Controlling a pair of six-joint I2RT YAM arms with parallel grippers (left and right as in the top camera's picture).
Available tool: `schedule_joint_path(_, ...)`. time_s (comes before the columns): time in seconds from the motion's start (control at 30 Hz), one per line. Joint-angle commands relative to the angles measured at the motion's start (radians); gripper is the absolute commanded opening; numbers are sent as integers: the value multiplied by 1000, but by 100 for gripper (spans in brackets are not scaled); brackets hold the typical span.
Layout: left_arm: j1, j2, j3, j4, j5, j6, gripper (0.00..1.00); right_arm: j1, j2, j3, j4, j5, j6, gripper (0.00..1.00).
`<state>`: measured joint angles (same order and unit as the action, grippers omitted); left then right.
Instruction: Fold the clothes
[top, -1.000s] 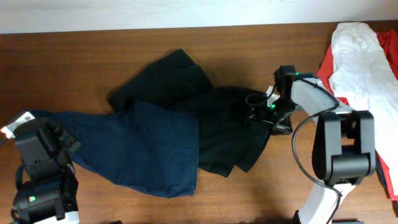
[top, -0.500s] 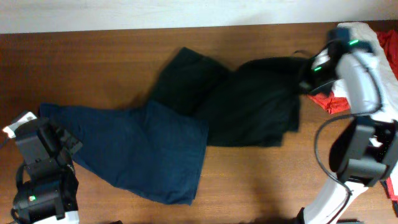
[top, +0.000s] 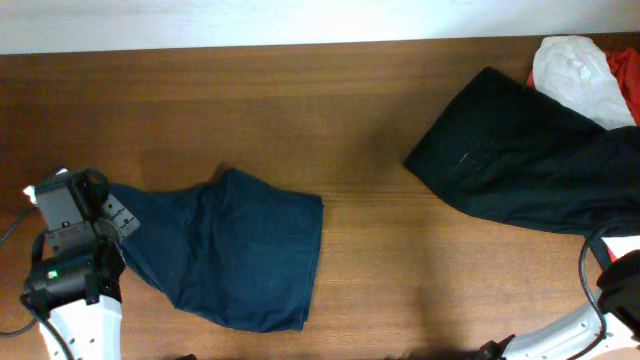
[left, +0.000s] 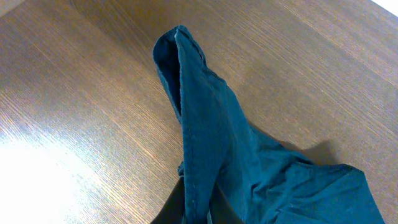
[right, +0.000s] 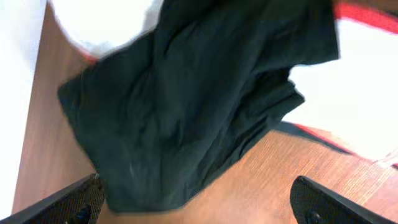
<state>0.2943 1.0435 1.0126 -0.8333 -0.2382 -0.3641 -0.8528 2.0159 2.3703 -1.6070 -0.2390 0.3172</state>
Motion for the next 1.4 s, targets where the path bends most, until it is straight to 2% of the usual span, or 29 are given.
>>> schedule_joint_path(0.0, 3, 2, 21, 7, 37, -18, 6, 128, -14, 0, -39, -68, -135, 99)
schedule_joint_path(0.13, 3, 2, 21, 5, 67, -17, 6, 409, -12, -122, -19, -64, -272, 99)
schedule_joint_path(0.2, 3, 2, 21, 2, 67, -18, 6, 605, -11, -278, 102, -52, -353, 99)
schedule_joint_path(0.3, 3, 2, 21, 2, 67, -17, 7, 836, -11, -516, 336, 185, -298, 99)
schedule_joint_path(0.43, 3, 2, 21, 2, 67, -17, 7, 994, -11, -697, 553, 260, -298, 99)
schedule_joint_path(0.6, 3, 2, 21, 2, 67, -17, 7, 988, 2, -848, 717, 251, -298, 99)
schedule_joint_path(0.73, 3, 2, 21, 1, 67, -17, 7, 991, 67, -893, 789, 251, -298, 97)
schedule_joint_path(0.77, 3, 2, 21, 1, 67, -17, 7, 991, 84, -893, 793, 251, -297, 91)
schedule_joint_path(0.93, 3, 2, 21, 2, 67, -17, 7, 990, 100, -893, 818, 252, -286, 48)
schedule_joint_path(0.97, 3, 2, 21, 2, 67, -17, 7, 990, 104, -893, 819, 256, -286, 29)
schedule_joint_path(1.0, 3, 2, 21, 2, 66, -17, 7, 990, 112, -893, 820, 283, -271, 4)
schedule_joint_path(1.07, 3, 2, 21, 2, 66, -17, 8, 984, 108, -873, 797, 373, -250, 4)
schedule_joint_path(1.17, 3, 3, 21, 2, 66, -17, 8, 895, 88, -679, 621, 530, -151, 4)
schedule_joint_path(1.3, 3, 9, 21, 2, 66, -17, 8, 661, 82, -267, 346, 549, -48, 4)
schedule_joint_path(1.33, 3, 11, 21, 1, 67, -17, 8, 586, 82, -183, 286, 577, 20, 4)
schedule_joint_path(1.37, 3, 11, 21, 0, 66, -17, 8, 512, 82, -126, 242, 563, 64, 12)
